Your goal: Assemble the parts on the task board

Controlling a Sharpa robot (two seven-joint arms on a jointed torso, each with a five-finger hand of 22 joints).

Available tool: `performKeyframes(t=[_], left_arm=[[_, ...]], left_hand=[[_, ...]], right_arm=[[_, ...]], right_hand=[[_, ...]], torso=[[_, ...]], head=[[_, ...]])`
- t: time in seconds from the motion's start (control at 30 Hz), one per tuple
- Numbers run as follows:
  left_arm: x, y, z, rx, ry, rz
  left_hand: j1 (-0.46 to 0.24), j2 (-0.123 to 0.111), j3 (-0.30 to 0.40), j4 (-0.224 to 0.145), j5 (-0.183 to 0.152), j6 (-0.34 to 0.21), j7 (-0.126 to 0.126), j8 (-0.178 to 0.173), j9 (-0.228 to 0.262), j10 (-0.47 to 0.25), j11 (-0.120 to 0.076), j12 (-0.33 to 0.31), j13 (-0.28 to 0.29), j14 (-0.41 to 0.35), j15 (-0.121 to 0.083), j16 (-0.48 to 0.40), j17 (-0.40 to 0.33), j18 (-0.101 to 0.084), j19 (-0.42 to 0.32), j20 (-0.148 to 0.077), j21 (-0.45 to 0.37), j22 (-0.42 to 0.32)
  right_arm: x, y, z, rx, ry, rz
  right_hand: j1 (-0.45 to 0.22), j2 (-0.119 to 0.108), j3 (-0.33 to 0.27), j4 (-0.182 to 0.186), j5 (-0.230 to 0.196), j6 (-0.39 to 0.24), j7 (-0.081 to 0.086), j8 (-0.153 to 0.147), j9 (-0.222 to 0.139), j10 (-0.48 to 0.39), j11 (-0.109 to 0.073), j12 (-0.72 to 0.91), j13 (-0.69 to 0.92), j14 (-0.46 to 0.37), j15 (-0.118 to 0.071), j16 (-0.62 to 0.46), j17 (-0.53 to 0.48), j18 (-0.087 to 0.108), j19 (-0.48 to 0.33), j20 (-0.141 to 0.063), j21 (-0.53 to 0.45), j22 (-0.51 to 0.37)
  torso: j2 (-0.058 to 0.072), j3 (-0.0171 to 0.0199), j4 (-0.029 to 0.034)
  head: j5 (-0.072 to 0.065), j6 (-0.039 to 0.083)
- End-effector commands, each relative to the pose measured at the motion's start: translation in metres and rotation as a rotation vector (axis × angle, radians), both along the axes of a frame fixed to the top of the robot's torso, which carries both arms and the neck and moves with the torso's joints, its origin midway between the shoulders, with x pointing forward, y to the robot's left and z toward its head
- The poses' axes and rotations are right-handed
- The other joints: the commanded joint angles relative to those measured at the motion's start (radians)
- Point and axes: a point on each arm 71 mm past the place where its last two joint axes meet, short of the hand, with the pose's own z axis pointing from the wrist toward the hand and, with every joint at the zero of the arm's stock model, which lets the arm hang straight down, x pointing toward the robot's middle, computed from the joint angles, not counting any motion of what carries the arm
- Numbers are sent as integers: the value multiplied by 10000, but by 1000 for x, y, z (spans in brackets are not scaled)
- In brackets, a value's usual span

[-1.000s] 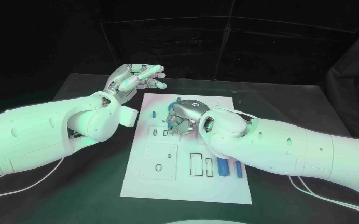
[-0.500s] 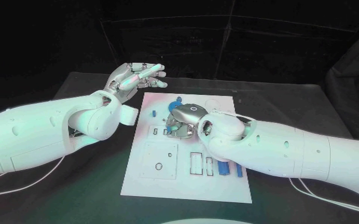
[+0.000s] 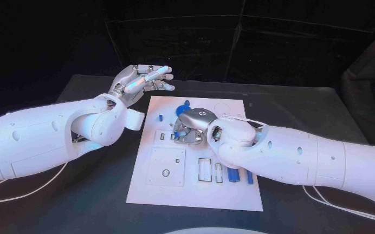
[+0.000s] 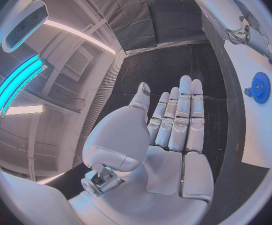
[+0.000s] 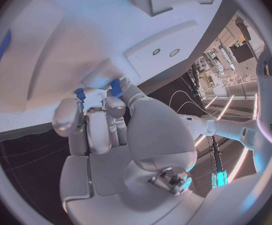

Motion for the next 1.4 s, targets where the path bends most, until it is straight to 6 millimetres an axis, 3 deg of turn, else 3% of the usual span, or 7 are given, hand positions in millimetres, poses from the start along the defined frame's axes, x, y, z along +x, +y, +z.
performKeyframes(t=[0.03,0.53,1.13,1.4], left_arm=[[0,-1,2,-98,-68,-114],[-1,-1,2,-98,-55,-118],[-1,0,2,-92,-41,-117],[-1,0,2,-92,-37,-119]], left_hand=[[22,86,-3,-37,17,6,88,-61,2,34,33,-42,-15,-61,-7,-42,9,133,-16,66,-69,-16],[22,86,-3,-37,17,6,88,-61,2,34,33,-42,-15,-61,-7,-42,9,133,-16,66,-69,-16],[22,86,-3,-37,17,6,88,-61,2,34,33,-42,-15,-61,-7,-42,9,133,-16,66,-69,-16],[22,86,-3,-37,17,6,88,-61,2,34,33,-42,-15,-61,-7,-42,9,133,-16,66,-69,-16]], right_arm=[[-1,-2,-8,-540,217,30],[0,-3,-8,-737,97,-150],[0,-2,-5,-457,-155,-359],[0,-2,0,83,-575,-480]], right_hand=[[-110,-67,47,-11,70,21,46,-26,-3,-90,17,-81,-25,404,29,-59,-33,-84,-13,38,29,-36],[-518,-429,-75,94,315,-202,137,-226,-47,-273,96,-358,-248,372,94,-156,-152,-61,-101,96,-31,-153],[-1002,-650,-325,364,134,-531,205,-392,-57,-457,180,-630,-480,337,168,-279,-286,-28,-213,174,-129,-326],[-1405,-884,-779,685,115,-1124,349,-614,-110,-598,312,-728,-572,323,269,-344,-350,-17,-259,252,-182,-413]], torso=[[1,-5,6],[-6,-12,7],[0,-4,-4],[5,4,3]], head=[[-15,-2],[-24,18],[-51,-1],[-64,-8]])
